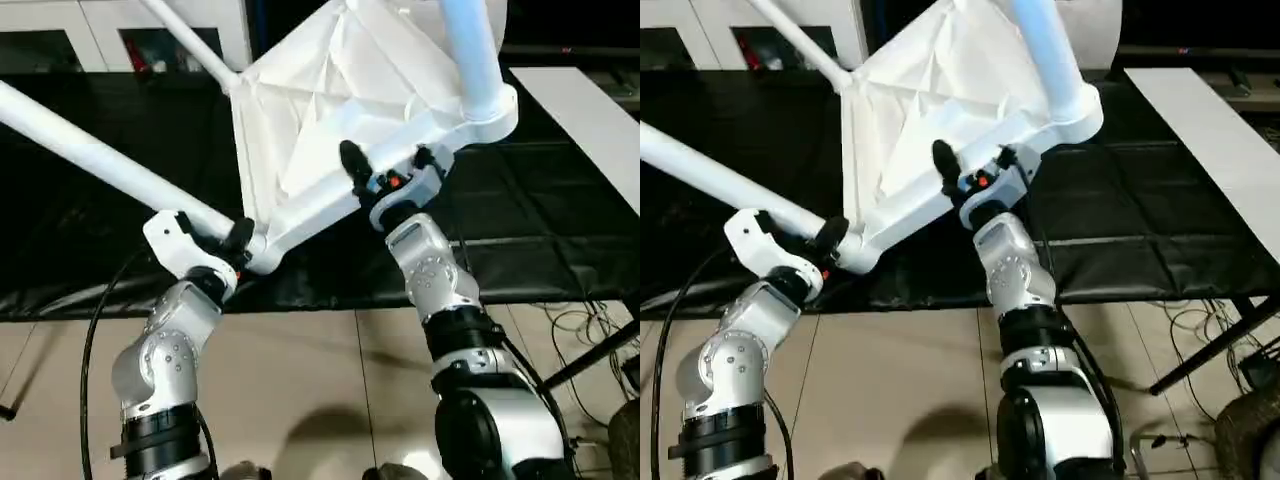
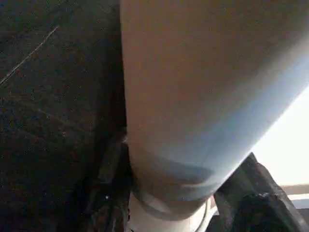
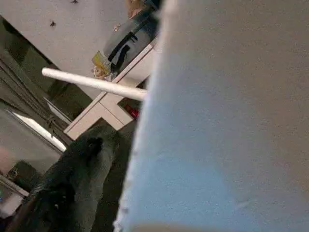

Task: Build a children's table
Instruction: Flip table

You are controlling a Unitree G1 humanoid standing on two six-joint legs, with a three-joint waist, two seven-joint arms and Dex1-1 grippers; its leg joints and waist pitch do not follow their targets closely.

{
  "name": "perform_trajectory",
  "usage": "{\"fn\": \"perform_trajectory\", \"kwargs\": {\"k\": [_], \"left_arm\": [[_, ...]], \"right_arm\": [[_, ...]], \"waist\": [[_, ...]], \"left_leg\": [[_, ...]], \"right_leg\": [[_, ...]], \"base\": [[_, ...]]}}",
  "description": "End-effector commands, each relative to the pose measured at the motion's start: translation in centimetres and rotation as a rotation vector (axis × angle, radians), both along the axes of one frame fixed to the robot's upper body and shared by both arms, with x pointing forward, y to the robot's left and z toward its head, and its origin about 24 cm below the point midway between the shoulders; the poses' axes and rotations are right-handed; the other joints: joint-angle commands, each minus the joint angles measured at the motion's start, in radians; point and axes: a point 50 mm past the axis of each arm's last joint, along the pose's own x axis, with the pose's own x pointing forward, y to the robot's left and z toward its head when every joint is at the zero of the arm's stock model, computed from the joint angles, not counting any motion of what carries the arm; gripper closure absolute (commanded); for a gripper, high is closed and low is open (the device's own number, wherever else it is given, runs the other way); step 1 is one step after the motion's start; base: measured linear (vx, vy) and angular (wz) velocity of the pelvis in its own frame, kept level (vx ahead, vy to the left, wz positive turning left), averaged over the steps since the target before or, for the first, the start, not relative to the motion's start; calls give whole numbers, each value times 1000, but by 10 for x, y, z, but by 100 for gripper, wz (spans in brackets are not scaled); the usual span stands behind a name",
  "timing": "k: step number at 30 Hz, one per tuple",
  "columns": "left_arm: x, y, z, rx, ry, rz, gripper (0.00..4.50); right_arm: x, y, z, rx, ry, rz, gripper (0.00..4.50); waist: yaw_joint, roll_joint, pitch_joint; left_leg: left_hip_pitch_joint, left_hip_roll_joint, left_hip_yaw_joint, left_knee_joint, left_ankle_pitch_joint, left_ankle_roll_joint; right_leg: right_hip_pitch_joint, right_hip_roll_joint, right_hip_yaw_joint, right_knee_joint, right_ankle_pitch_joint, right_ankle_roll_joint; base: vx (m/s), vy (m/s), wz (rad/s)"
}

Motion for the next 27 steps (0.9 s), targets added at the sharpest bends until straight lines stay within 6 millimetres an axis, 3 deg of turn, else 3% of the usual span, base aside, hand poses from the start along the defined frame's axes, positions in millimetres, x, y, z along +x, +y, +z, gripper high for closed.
{"fn": "perform_trajectory", "kwargs": {"k": [1, 8, 15, 24, 25, 27], "left_arm": [[-5, -26, -21, -53, 106, -138, 247], [-4, -29, -21, -39, 98, -148, 247], [-3, -31, -21, -25, 97, -160, 247], [-2, -30, -21, 13, 76, -165, 247], [-2, -30, -20, 12, 71, -167, 212], [-4, -29, -20, 20, 60, -179, 191]], "right_arm": [[0, 41, 25, 80, -58, 106, 94], [2, 44, 26, 98, -60, 132, 152], [3, 45, 26, 92, -73, 156, 209], [6, 38, 26, 95, -67, 141, 237], [7, 36, 27, 93, -67, 136, 238], [9, 30, 28, 95, -71, 113, 239]], "waist": [[-2, -17, -63], [-5, -18, -63], [-4, -19, -66], [-4, -19, -70], [-4, -16, -70], [-4, -18, -70]], "left_leg": [[14, 48, -4, -64, -12, 134], [15, 49, -3, -64, -23, 127], [16, 49, -3, -60, 10, 147], [15, 49, -3, -55, 41, 164], [15, 49, -3, -54, 53, 170], [14, 50, -3, -53, 66, 179]], "right_leg": [[48, -67, 37, -57, 23, -261], [47, -66, 37, -57, 0, -263], [47, -66, 36, -52, 35, -272], [47, -65, 35, -47, 65, -281], [46, -65, 35, -44, 81, -283], [46, -65, 34, -43, 97, -288]], "base": [[0, 0, 0], [0, 0, 0], [0, 0, 0], [0, 0, 0], [0, 0, 0], [0, 0, 0]]}}
